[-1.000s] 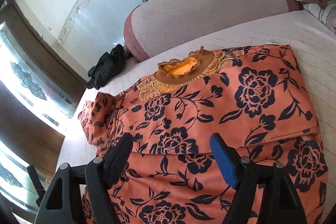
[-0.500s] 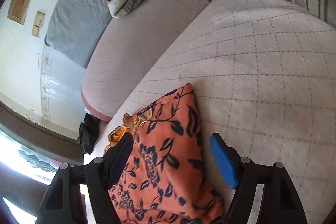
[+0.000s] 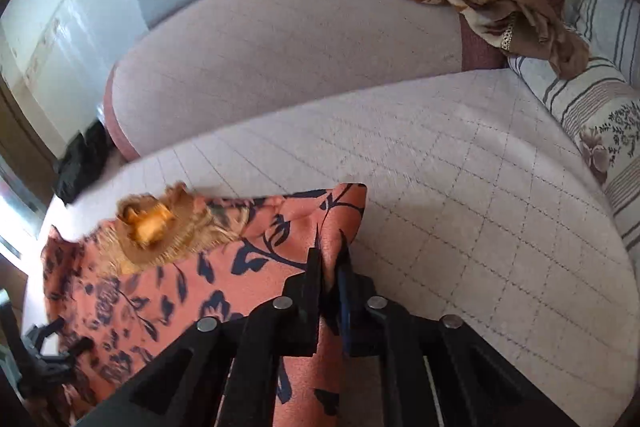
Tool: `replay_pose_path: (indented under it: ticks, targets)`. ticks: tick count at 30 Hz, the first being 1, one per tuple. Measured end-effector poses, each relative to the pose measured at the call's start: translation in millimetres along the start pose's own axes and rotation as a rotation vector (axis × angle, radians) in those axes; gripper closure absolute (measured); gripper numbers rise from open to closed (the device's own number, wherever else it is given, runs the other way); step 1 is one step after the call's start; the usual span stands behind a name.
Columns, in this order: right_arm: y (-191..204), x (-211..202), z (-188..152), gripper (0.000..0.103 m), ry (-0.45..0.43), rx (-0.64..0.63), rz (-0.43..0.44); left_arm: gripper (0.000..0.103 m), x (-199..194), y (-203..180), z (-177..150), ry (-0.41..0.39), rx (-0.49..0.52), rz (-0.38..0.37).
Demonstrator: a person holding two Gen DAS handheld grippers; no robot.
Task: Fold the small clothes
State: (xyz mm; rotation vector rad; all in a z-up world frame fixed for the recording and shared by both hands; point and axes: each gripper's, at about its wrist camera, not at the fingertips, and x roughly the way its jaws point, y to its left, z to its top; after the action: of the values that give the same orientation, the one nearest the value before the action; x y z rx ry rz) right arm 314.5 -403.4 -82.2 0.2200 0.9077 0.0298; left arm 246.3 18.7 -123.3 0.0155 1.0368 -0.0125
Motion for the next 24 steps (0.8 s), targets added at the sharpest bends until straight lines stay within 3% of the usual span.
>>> replay_pose_path:
  ticks: [1,3,5,8,11,12,13,14,16,19,20,22,24]
  targets:
    - [-9,10,-4,0.091,0.039,0.026,-0.018,0.0,-1,1,-1,0.0,-0.006,-0.002]
    - [-31,10,-12,0.062,0.052,0.154,0.007,0.0,-1,0,-1,-0.005,0.017,0.006]
    - [-44,-8,-22,0.036,0.002,0.242,0.048,0.0,-2,-1,-2,-0.008,0.026,0.006]
    - [-42,-41,-38,0.033,-0.053,0.296,0.132,0.0,0,0,-3,-0.006,0.014,-0.003]
    - [-25,-42,-63,0.033,0.032,0.258,0.155,0.0,-2,1,-5,-0.008,0.018,0.001]
    - [-18,-39,-72,0.045,0.064,0.225,0.153,0.0,0,1,-3,-0.007,0.017,0.002]
    - [-11,-33,-82,0.068,0.099,0.175,0.127,0.0,0,1,-2,-0.005,0.019,0.001]
    - [-5,-27,-89,0.083,0.136,0.116,0.08,0.0,0,-1,-2,-0.001,0.022,0.002]
    - [-2,-31,-91,0.082,0.118,0.061,0.03,0.0,0,0,-1,0.006,0.025,0.003]
    - [-1,-55,-80,0.083,0.011,0.025,-0.132,0.0,2,1,-2,0.004,0.02,0.001]
    - [-10,-54,-78,0.081,0.035,0.047,-0.151,0.0,2,0,-2,0.001,0.018,0.005]
    - [-14,-55,-80,0.08,0.079,0.095,-0.088,0.0,1,0,-2,0.002,0.018,0.003]
    - [0,-78,-79,0.078,-0.005,0.083,0.009,0.0,-2,3,-2,0.007,0.007,-0.01]
